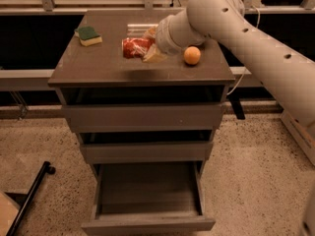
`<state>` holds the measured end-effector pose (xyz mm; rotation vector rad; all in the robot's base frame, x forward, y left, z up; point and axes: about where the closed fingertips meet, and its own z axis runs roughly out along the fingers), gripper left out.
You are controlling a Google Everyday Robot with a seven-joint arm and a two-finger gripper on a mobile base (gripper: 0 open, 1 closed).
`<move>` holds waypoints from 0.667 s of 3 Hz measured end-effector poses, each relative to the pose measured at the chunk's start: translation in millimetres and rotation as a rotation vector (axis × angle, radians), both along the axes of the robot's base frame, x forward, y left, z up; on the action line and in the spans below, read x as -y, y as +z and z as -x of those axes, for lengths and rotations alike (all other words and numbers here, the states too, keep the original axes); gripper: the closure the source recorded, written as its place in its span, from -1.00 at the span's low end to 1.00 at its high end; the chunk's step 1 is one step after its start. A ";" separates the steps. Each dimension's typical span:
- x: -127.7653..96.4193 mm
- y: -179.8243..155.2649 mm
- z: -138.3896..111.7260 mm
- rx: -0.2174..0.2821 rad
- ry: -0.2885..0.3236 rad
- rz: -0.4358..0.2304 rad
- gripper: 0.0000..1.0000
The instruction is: Pick coke can from bottom drawer and place on counter
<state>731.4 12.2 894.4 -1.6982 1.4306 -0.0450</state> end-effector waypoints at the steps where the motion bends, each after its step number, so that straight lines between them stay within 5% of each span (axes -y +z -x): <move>1: -16.3 -9.3 -43.3 0.001 0.043 -0.004 1.00; 2: -19.7 -19.2 -78.2 -0.008 0.041 0.000 0.65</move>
Offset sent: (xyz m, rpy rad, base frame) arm 0.1287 0.0165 -0.0241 -0.0043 0.0110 0.0270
